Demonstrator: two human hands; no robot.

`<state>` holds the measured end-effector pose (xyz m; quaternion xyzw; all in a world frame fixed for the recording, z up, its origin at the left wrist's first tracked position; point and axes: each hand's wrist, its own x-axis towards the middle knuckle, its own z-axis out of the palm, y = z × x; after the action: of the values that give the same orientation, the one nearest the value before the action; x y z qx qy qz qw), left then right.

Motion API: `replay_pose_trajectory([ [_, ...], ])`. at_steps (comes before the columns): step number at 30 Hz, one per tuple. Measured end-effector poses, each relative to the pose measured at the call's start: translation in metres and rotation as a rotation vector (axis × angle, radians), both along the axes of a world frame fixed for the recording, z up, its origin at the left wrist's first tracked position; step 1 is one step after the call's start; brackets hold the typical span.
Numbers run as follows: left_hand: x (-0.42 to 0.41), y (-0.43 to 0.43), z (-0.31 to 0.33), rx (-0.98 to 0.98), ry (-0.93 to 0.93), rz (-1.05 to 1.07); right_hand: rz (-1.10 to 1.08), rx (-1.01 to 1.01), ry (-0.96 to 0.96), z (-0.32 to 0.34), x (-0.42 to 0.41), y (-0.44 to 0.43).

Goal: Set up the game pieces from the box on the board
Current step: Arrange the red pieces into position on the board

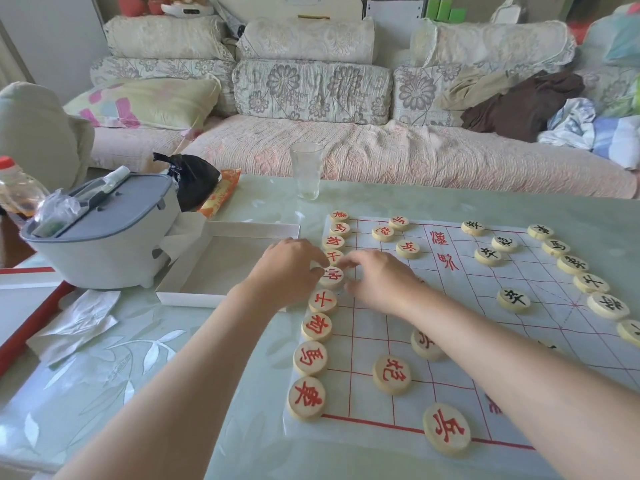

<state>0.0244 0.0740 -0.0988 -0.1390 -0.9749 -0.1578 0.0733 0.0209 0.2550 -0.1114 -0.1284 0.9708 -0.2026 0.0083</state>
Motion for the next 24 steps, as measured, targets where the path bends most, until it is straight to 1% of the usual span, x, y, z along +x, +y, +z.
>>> replay_pose_trajectory([
  [4, -0.012, 0.001, -0.012, -0.103, -0.014, 0.029, 0.083, -0.005, 0.040, -0.014, -0.005, -0.001],
  [7, -0.015, 0.001, -0.016, -0.121, -0.010, 0.008, 0.112, -0.009, 0.061, -0.020, -0.010, -0.002],
  [11, -0.015, 0.000, -0.014, -0.127, 0.005, 0.007, 0.129, -0.077, 0.057, -0.022, -0.009, -0.003],
  [13, -0.014, 0.000, -0.014, -0.115, -0.002, 0.007, 0.133, -0.068, 0.051, -0.022, -0.009, -0.003],
  [16, -0.016, 0.001, -0.015, -0.079, -0.005, 0.006, 0.117, -0.075, 0.047, -0.022, -0.011, -0.003],
  [20, -0.026, 0.000, -0.017, -0.033, 0.075, 0.042, 0.011, -0.202, 0.084, -0.015, -0.021, 0.000],
  [22, -0.032, 0.000, -0.016, -0.030, 0.083, 0.058, -0.023, -0.201, 0.104, -0.011, -0.030, 0.001],
  [24, -0.040, -0.001, -0.015, -0.046, 0.067, 0.070, -0.038, -0.169, 0.075, -0.009, -0.038, 0.002],
])
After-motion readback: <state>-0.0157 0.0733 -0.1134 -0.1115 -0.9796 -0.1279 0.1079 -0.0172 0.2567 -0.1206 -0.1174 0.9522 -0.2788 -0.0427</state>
